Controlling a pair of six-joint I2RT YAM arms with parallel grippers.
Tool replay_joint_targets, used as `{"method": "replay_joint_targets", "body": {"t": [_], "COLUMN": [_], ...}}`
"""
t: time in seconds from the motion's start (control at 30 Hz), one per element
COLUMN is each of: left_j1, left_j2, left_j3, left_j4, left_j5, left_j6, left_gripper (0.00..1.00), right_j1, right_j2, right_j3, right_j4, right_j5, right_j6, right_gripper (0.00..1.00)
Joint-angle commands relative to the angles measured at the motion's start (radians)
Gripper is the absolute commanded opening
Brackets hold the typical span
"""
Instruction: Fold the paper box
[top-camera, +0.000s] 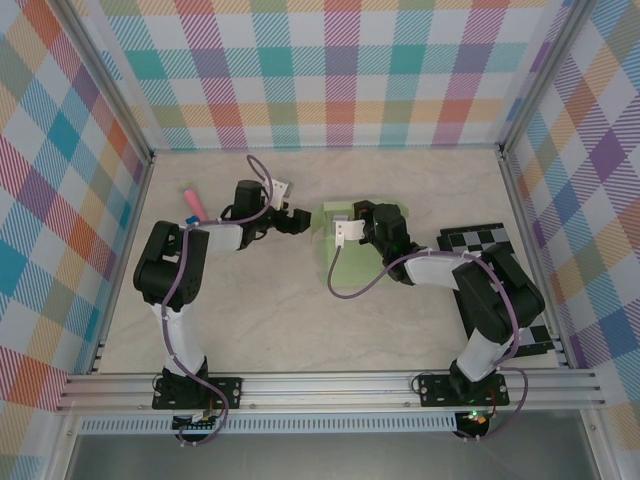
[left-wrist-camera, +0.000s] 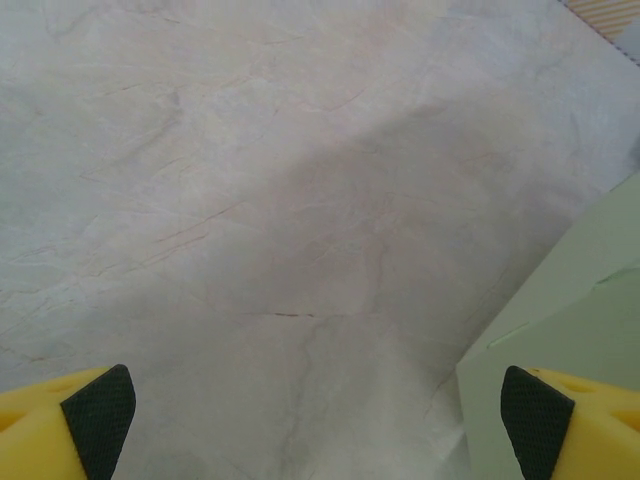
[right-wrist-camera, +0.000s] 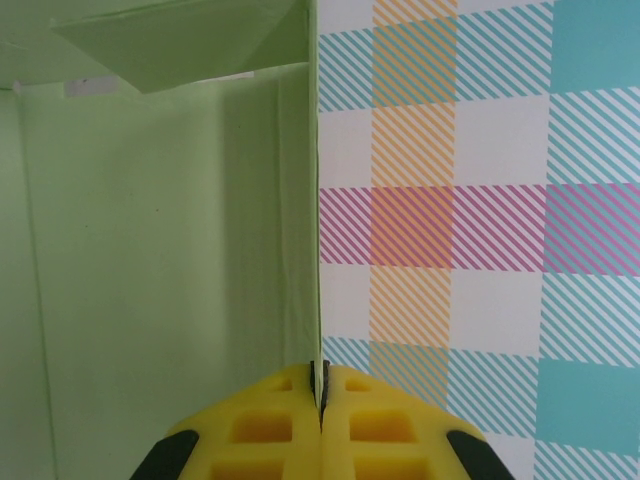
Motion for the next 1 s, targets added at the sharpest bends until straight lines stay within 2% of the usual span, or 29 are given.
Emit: {"method": "replay_joint_targets", "body": {"t": [0.0, 0.13, 0.3, 0.47, 0.63, 0.77, 0.8, 0.97], "left_j1": [-0.013, -0.034, -0.063, -0.098, -0.131, -0.132, -0.132, -0.141], "left_j2": [0.008, -0.002, -0.044, -0.058, -0.049, -0.054, -0.053, -0.033], "left_j3": [-0.017, -0.037, -0.089, -0.16, -0.147, -0.131, -0.126, -0.105], "left_j4": [0.057, 0.073, 0.082, 0.225, 0.279, 0.284, 0.283, 0.297], "left_j5": [0.075, 0.101, 0.062, 0.001, -0.014, 0.009, 0.018, 0.027], "left_j6": [0.034, 0.095, 0.146, 0.121, 0.087, 0.103, 0.109, 0.098], "left_gripper": [0.96, 0.97, 0.97, 0.97, 0.95, 0.85, 0.79, 0.76], "right_j1": [0.007, 0.008, 0.01, 0.01, 0.01, 0.008, 0.009, 0.009], "right_j2": [-0.015, -0.002, 0.007, 0.01, 0.006, 0.006, 0.006, -0.004], "right_j3": [-0.01, -0.02, -0.037, -0.055, -0.057, -0.053, -0.053, -0.057], "right_j4": [0.047, 0.071, 0.11, 0.123, 0.115, 0.099, 0.098, 0.085], "right_j5": [0.016, 0.03, 0.059, 0.058, 0.05, 0.044, 0.043, 0.043], "right_j6": [0.007, -0.009, 0.023, 0.041, 0.054, 0.069, 0.069, 0.076], "right_gripper": [0.0, 0.0, 0.0, 0.0, 0.0, 0.0, 0.0, 0.0]}}
